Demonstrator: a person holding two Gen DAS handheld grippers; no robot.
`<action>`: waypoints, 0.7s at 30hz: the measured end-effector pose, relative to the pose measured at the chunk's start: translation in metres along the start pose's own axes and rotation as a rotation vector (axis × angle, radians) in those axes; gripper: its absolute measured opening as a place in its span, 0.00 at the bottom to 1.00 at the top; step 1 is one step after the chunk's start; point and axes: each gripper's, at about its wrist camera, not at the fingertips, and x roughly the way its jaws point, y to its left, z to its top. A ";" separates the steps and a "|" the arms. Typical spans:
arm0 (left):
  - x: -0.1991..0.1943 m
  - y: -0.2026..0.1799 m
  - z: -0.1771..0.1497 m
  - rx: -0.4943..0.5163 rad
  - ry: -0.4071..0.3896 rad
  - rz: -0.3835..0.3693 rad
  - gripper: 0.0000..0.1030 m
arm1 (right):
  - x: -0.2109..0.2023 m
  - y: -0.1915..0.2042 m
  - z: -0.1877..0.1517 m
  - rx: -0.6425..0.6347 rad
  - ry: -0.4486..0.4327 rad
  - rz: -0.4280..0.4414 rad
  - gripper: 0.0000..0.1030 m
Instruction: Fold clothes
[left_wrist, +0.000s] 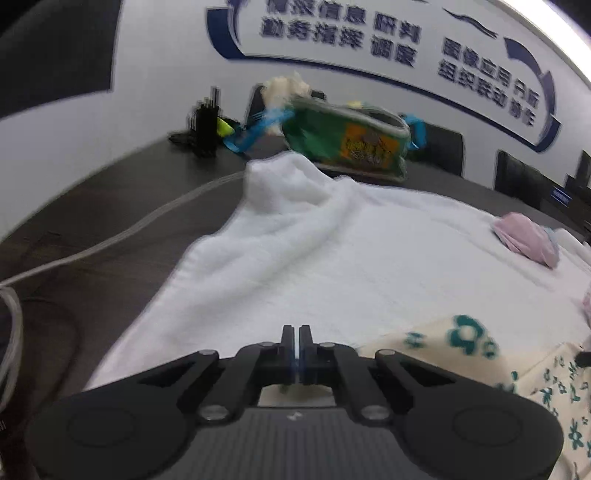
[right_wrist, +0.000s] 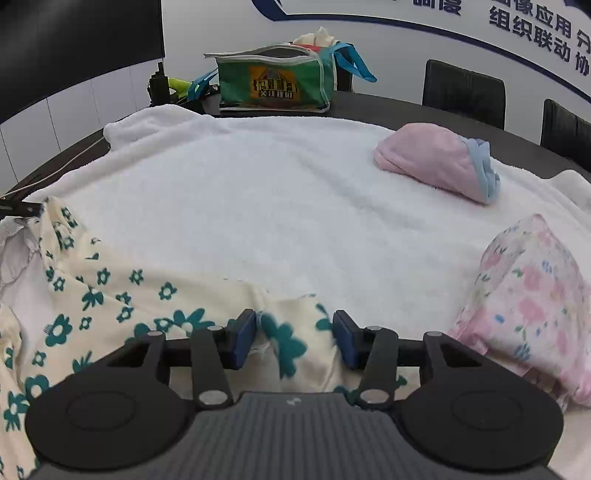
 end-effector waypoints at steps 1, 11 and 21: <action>-0.003 0.001 -0.001 0.006 -0.007 0.039 0.00 | -0.003 0.000 -0.003 0.000 -0.003 -0.001 0.46; -0.052 -0.002 0.036 -0.020 -0.070 -0.020 0.39 | -0.021 0.000 0.001 -0.007 -0.035 -0.006 0.46; 0.004 -0.083 0.046 0.362 0.058 -0.256 0.65 | -0.051 -0.028 0.039 0.016 -0.078 0.032 0.48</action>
